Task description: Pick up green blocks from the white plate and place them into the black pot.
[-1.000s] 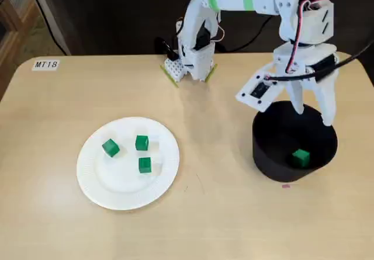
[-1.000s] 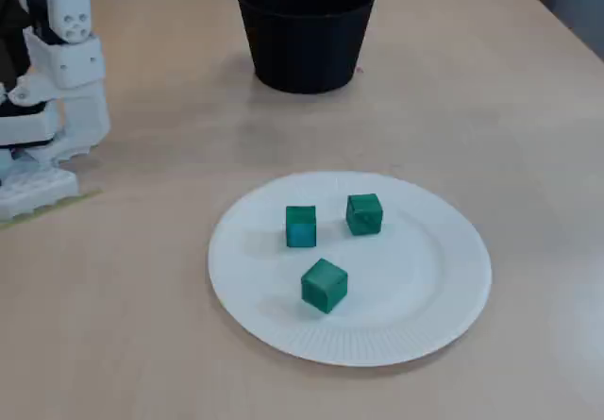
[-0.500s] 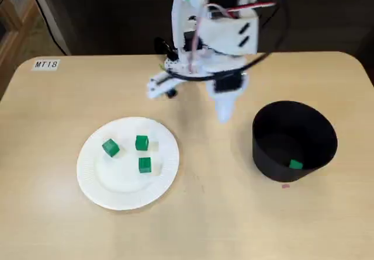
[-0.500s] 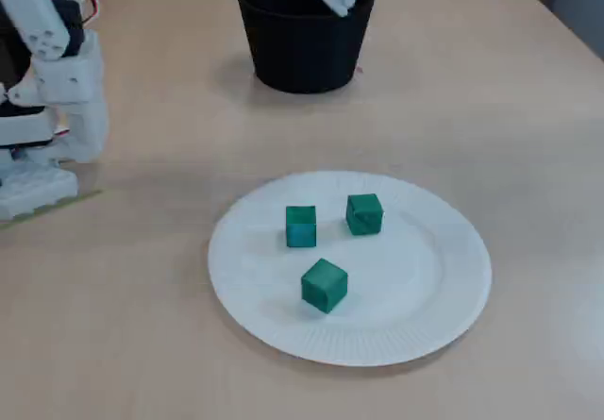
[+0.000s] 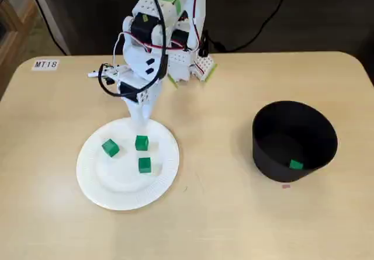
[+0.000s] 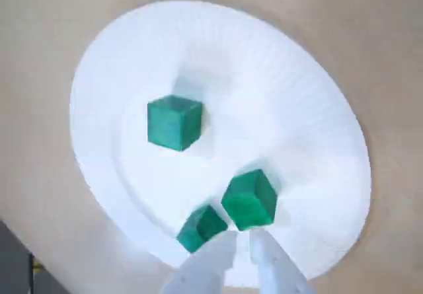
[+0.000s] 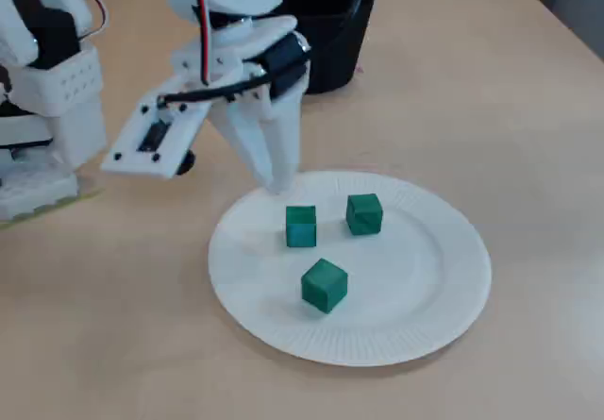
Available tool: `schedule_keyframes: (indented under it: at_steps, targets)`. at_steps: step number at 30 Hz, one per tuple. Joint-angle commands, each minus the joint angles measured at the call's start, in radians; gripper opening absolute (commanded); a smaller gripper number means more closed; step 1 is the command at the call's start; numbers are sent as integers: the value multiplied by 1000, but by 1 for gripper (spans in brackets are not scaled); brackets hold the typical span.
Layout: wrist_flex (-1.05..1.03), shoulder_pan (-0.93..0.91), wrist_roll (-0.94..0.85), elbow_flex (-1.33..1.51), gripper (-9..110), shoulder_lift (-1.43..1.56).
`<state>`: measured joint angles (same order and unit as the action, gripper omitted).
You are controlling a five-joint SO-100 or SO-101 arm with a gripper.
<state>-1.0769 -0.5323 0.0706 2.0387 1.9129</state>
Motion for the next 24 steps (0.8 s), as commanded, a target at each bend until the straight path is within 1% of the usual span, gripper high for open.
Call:
schedule_keyframes:
  at_steps: [1,2,6,7,8,20,24]
  targets:
    - [-78,-48,-8,-158,19,-117]
    - [-104,-60,-8,-201,23,-158]
    - [-160,-80,-8,-344,26,-314]
    - [-161,-80,-14,-365,30,-342]
    - [-161,-78,-14,-383,30,-368]
    - [-295,-77,-31,-739,31,-706]
    - [-314,-80,-31,-808,25,-776]
